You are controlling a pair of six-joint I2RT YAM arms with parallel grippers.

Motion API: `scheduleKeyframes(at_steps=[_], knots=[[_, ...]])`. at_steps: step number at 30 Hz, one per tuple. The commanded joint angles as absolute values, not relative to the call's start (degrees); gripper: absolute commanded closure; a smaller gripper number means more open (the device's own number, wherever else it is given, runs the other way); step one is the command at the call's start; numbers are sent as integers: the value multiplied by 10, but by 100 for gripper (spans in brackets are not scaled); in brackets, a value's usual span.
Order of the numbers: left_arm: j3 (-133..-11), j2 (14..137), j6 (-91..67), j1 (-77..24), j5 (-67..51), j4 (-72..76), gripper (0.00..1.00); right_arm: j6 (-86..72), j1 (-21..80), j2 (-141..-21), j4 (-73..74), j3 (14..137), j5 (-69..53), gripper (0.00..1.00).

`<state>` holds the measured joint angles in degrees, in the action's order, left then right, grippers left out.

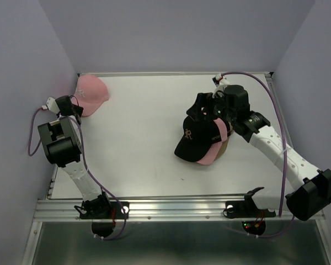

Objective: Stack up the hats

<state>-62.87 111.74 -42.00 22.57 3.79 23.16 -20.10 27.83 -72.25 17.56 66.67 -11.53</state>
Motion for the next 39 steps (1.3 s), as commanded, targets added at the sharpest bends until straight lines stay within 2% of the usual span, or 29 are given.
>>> scheduleKeyframes(at_steps=[1, 5, 6, 13, 20, 28, 35, 39], knots=[[-651, 1121, -425, 229, 62, 228, 63, -188, 277, -706, 165, 679, -105, 0], [-653, 1121, -421, 229, 62, 228, 81, -187, 277, -704, 166, 679, -101, 0], [-653, 1121, -419, 228, 62, 228, 100, -187, 277, -703, 166, 679, -102, 0], [-629, 1094, -391, 225, 26, 258, 100, -189, 277, -701, 166, 675, -100, 0], [-520, 940, -393, 205, 29, 371, 100, -196, 277, -685, 167, 666, -103, 0], [-454, 811, -421, 178, 4, 416, 100, -203, 277, -664, 165, 650, -107, 0], [-405, 688, -440, 123, 3, 425, 100, -208, 277, -646, 166, 638, -113, 0], [-380, 608, -475, 55, -26, 425, 100, -212, 277, -629, 165, 628, -110, 0]])
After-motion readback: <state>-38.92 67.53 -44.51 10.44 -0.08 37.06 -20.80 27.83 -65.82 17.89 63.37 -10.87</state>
